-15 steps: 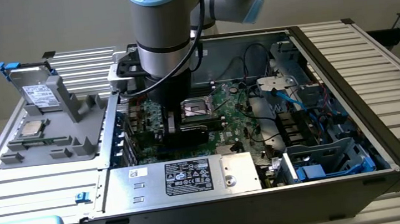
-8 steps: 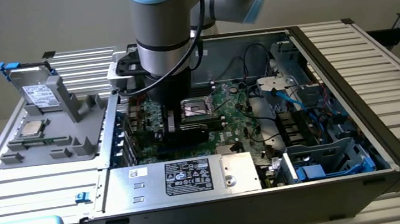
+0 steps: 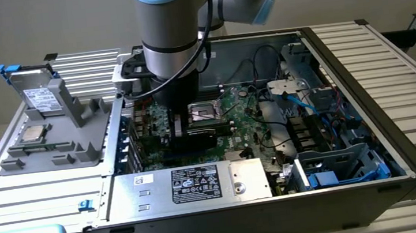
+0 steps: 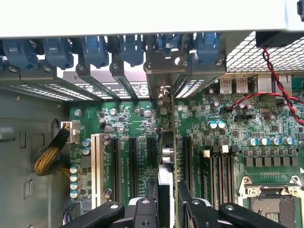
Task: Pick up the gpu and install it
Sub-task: 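Insert the gpu into the slot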
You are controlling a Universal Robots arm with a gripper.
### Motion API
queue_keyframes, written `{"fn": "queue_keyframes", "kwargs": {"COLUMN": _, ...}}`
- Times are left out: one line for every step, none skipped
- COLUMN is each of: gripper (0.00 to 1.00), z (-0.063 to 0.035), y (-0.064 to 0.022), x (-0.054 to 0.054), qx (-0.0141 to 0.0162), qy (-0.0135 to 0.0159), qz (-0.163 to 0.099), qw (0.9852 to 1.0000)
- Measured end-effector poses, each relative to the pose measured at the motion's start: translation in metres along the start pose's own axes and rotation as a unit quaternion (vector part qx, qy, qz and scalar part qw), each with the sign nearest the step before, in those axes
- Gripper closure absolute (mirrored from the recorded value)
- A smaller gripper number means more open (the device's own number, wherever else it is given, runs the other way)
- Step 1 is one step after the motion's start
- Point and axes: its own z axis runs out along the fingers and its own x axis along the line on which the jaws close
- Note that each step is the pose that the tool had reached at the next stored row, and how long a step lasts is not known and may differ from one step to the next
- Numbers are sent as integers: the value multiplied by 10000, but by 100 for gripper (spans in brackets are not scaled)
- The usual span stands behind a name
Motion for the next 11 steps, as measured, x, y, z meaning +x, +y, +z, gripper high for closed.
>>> {"fn": "queue_keyframes", "kwargs": {"gripper": 73, "z": 1, "y": 0, "x": -1, "qx": 1, "qy": 36, "qz": 3, "qw": 10000}}
{"fn": "queue_keyframes", "kwargs": {"gripper": 73, "z": 0, "y": 1, "x": -1, "qx": 2, "qy": 115, "qz": 7, "qw": 9999}}
{"fn": "queue_keyframes", "kwargs": {"gripper": 73, "z": 2, "y": -1, "x": -1, "qx": 4, "qy": 187, "qz": 10, "qw": 9998}}
{"fn": "queue_keyframes", "kwargs": {"gripper": 73, "z": 3, "y": -1, "x": -1, "qx": 4, "qy": 237, "qz": 12, "qw": 9997}}
{"fn": "queue_keyframes", "kwargs": {"gripper": 73, "z": 4, "y": -1, "x": -1, "qx": 4, "qy": 253, "qz": 12, "qw": 9997}}
{"fn": "queue_keyframes", "kwargs": {"gripper": 73, "z": 3, "y": -1, "x": -2, "qx": 2, "qy": 264, "qz": 13, "qw": 9997}}
{"fn": "queue_keyframes", "kwargs": {"gripper": 73, "z": 2, "y": 0, "x": -6, "qx": -3, "qy": 272, "qz": 14, "qw": 9996}}
{"fn": "queue_keyframes", "kwargs": {"gripper": 73, "z": 2, "y": 0, "x": -9, "qx": -6, "qy": 273, "qz": 14, "qw": 9996}}
{"fn": "queue_keyframes", "kwargs": {"gripper": 73, "z": 1, "y": -1, "x": -15, "qx": -9, "qy": 273, "qz": 14, "qw": 9996}}
{"fn": "queue_keyframes", "kwargs": {"gripper": 73, "z": -1, "y": -6, "x": -20, "qx": -12, "qy": 273, "qz": 14, "qw": 9996}}
{"fn": "queue_keyframes", "kwargs": {"gripper": 73, "z": -4, "y": -12, "x": -25, "qx": -13, "qy": 273, "qz": 16, "qw": 9996}}
